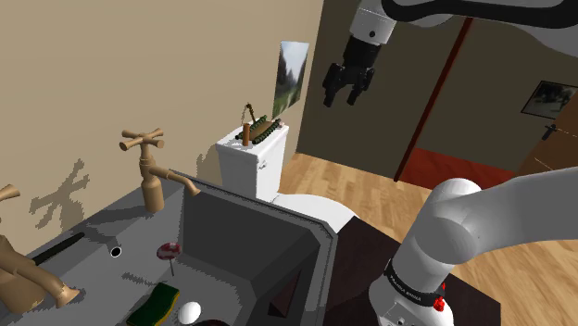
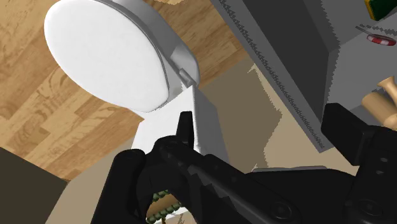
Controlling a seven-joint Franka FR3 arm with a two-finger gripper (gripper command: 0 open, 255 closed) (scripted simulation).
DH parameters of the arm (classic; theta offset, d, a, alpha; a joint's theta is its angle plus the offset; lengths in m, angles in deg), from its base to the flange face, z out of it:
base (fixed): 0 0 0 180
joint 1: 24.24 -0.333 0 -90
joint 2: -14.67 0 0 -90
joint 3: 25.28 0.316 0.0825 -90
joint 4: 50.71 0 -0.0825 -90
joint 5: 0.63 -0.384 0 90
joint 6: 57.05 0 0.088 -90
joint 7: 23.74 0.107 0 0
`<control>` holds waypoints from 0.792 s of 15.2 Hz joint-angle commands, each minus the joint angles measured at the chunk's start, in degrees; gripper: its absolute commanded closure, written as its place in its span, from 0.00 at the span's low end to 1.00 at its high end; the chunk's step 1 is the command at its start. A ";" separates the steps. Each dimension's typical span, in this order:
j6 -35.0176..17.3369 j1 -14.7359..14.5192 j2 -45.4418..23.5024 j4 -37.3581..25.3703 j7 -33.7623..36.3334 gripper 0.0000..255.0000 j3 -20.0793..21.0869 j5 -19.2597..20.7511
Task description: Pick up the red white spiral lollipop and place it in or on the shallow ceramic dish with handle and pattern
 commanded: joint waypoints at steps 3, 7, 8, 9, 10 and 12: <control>-2.70 -0.62 -1.62 1.57 1.55 0.00 1.46 -0.82; -8.21 -1.87 -5.68 3.96 4.59 0.00 4.42 -2.36; -9.60 -2.17 -6.86 4.39 5.35 0.00 5.16 -2.71; -10.99 -2.49 -8.11 4.76 6.11 0.00 5.89 -3.02; -12.39 -2.78 -9.43 5.06 6.86 0.00 6.63 -3.33; -15.16 -3.34 -12.24 5.45 8.38 0.00 8.11 -3.87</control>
